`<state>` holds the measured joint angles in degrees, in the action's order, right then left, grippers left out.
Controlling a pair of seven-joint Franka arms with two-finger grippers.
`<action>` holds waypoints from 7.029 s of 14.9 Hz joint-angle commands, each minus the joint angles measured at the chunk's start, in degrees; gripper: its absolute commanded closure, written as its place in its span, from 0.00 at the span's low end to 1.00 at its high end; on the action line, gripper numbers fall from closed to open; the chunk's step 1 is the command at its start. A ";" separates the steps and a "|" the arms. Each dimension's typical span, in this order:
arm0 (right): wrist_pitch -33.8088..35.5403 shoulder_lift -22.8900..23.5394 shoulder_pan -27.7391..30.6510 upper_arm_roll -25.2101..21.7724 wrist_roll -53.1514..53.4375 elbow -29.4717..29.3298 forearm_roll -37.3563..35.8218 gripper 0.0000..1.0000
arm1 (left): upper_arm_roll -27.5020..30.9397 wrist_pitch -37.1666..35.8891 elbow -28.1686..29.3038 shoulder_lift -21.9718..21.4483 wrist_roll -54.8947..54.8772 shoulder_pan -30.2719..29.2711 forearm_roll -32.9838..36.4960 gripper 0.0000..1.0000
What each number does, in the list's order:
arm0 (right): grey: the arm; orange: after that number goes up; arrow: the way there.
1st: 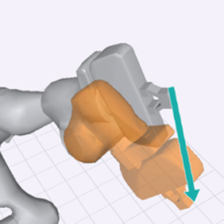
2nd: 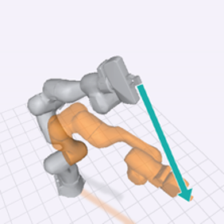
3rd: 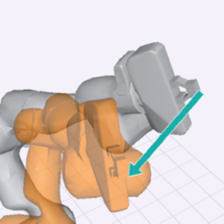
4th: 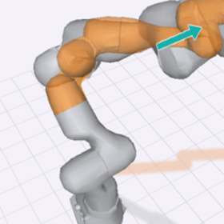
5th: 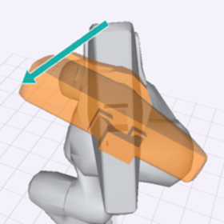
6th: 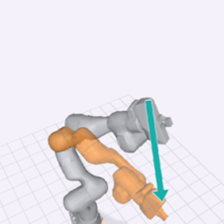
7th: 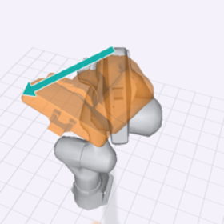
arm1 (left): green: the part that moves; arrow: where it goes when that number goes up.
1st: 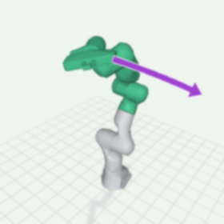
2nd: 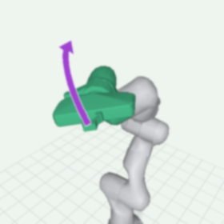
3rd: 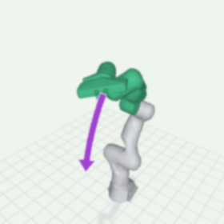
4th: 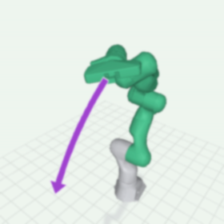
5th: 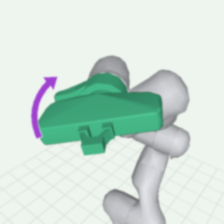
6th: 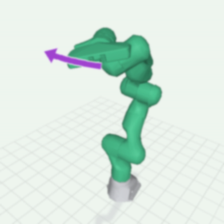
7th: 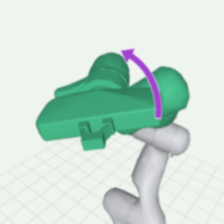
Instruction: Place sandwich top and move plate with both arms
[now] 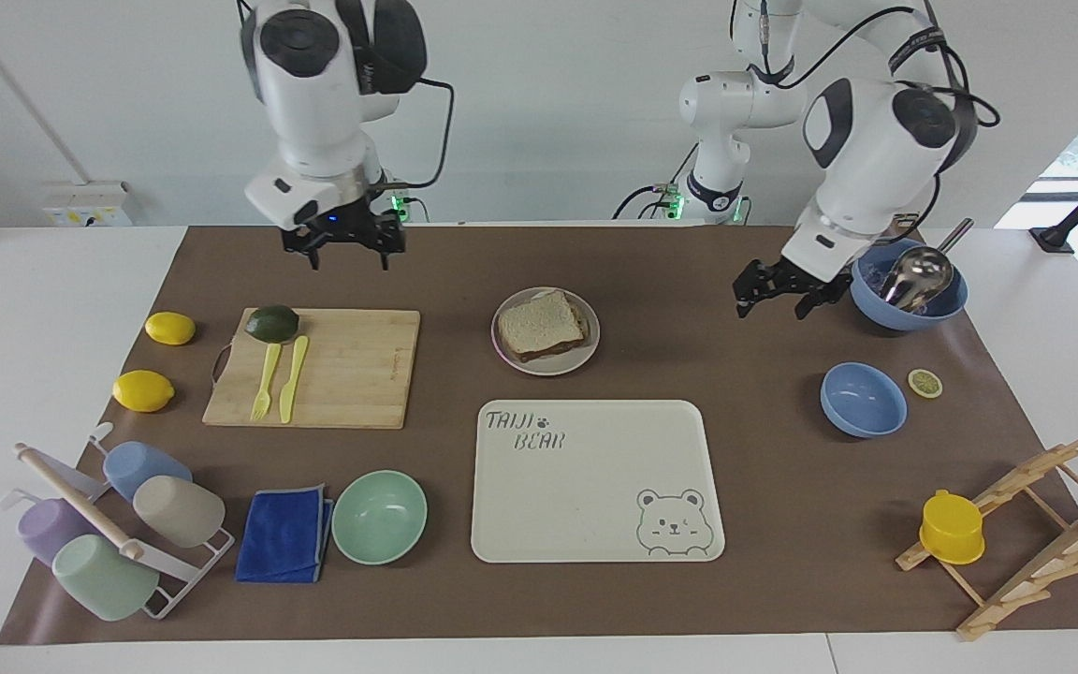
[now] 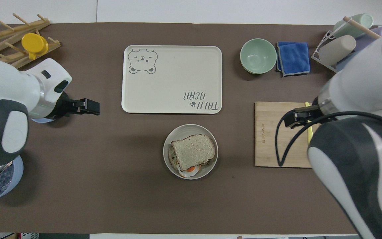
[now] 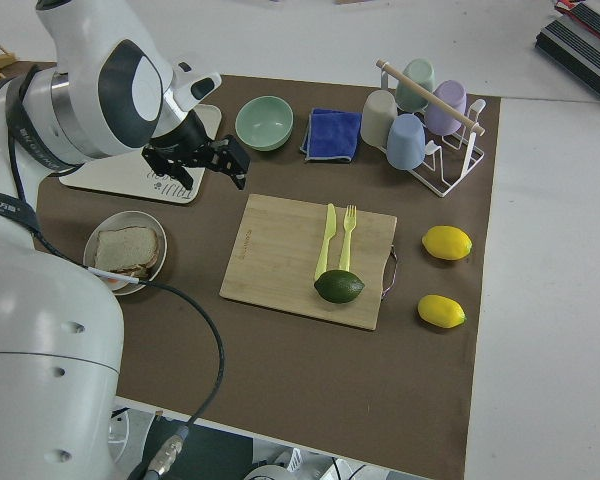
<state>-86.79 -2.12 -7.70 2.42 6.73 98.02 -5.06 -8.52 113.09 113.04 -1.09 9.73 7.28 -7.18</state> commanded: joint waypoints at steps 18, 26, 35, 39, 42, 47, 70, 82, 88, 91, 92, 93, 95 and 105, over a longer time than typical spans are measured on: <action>0.47 1.94 4.62 -6.29 -4.00 -4.06 1.99 0.00 | 0.70 22.09 16.42 5.75 16.29 21.02 -0.38 0.13; 1.35 -1.12 6.56 -6.20 -5.14 -0.04 3.04 0.00 | 0.61 23.66 17.04 7.15 16.46 21.89 -1.25 0.33; -0.05 -1.04 8.05 -6.29 -5.32 -0.03 2.95 0.00 | 0.61 25.16 16.95 8.21 16.37 22.43 -2.13 0.76; -0.92 -0.60 7.96 -6.64 -5.41 -0.46 2.86 0.00 | 0.61 24.99 16.95 8.21 16.29 22.52 -2.31 1.00; -0.58 -0.16 7.96 -6.90 -7.42 -1.26 4.00 0.00 | 0.61 24.81 16.87 8.21 16.37 22.34 -2.49 1.00; 1.26 0.27 7.96 -6.29 -7.61 -2.66 3.74 0.00 | 0.61 24.20 14.50 8.30 15.94 21.11 -4.77 1.00; 1.27 -0.52 8.40 -6.64 -7.25 -1.78 4.00 0.00 | 1.40 6.69 -27.17 30.79 2.57 5.82 -11.81 1.00; 1.27 -0.52 8.40 -6.64 -7.25 -1.78 4.00 0.00 | 1.40 19.09 -22.60 33.52 2.14 7.22 -10.13 1.00; 1.35 -0.52 8.40 -6.64 -7.25 -1.78 4.09 0.00 | 1.40 18.58 -21.54 33.00 1.00 6.61 -9.96 0.00; 1.27 -0.52 8.40 -6.64 -7.25 -1.78 4.09 0.00 | 1.40 15.33 -23.29 32.91 0.29 6.08 -9.26 0.00; 1.27 -0.52 8.40 -6.64 -7.25 -1.78 4.00 0.00 | 1.49 14.10 -24.26 32.56 0.38 5.73 -8.38 0.00; 1.35 -0.52 8.40 -6.64 -7.25 -1.78 4.00 0.00 | 2.36 12.70 -24.35 30.73 0.46 5.56 -7.24 0.00; 1.27 -0.52 8.40 -6.64 -7.17 -1.78 4.09 0.00 | 6.57 9.19 -24.27 27.04 0.47 5.73 -6.79 0.00; 1.35 -0.52 8.40 -6.64 -7.25 -1.78 4.09 0.00 | 10.89 -14.28 -24.36 6.47 0.20 2.30 5.50 0.00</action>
<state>-85.91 -1.91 0.30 -4.24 0.62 96.05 -2.58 2.39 102.98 87.18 9.82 10.17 9.65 -4.30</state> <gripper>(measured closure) 0.000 0.000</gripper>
